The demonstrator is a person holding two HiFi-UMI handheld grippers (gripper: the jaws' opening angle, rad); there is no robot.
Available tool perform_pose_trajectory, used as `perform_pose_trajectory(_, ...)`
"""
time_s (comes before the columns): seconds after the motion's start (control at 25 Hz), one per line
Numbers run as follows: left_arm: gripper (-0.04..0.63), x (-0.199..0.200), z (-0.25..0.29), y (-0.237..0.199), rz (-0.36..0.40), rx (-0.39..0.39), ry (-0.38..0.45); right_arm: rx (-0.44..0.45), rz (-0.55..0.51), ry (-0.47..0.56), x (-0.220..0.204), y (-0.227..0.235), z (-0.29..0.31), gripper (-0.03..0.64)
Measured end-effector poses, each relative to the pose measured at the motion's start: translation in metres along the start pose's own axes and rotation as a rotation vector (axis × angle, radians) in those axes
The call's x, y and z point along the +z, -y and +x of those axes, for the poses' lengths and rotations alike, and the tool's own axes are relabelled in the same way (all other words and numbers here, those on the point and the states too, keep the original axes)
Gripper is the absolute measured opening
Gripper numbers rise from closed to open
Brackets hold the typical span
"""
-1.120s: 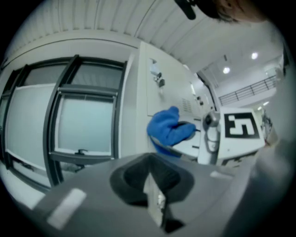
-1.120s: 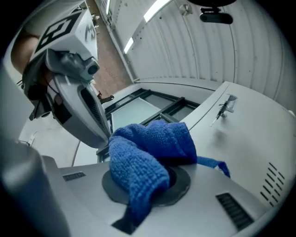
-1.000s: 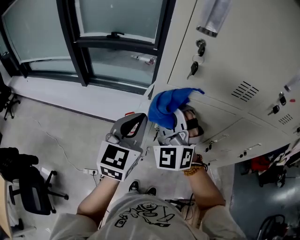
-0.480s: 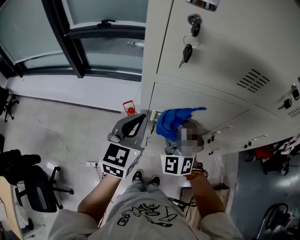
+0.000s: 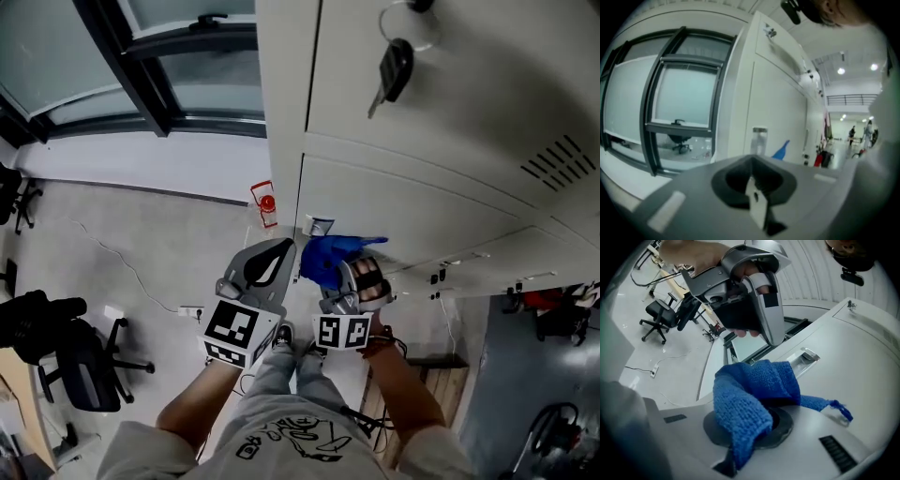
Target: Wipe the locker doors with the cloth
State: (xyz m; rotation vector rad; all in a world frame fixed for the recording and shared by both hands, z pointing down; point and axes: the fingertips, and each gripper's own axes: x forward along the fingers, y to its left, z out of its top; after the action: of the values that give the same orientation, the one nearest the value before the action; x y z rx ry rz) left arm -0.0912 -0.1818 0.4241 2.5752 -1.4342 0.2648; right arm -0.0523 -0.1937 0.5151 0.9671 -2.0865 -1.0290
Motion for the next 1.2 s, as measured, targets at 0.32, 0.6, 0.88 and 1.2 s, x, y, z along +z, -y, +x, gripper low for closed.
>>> perform_pose_trajectory(0.32, 0.003, -0.037, -0.003, -0.005, -0.030, 0.030, -0.054, 0.017, 0.009, 0.020, -0.018, -0.033, 0.009, 0.034)
perform_pose_trajectory(0.6, 0.003, -0.060, -0.007, -0.004, -0.036, 0.047, -0.089, 0.122, -0.075, -0.019, -0.034, -0.083, 0.028, 0.034)
perform_pose_trajectory(0.88, 0.003, -0.060, -0.009, 0.007, -0.037, 0.039, -0.093, 0.159, -0.191, -0.132, -0.076, -0.091, 0.007, 0.034)
perform_pose_trajectory(1.2, 0.004, -0.034, -0.006, 0.028, -0.030, -0.002, -0.077, 0.082, -0.157, -0.178, -0.065, -0.005, -0.029, 0.034)
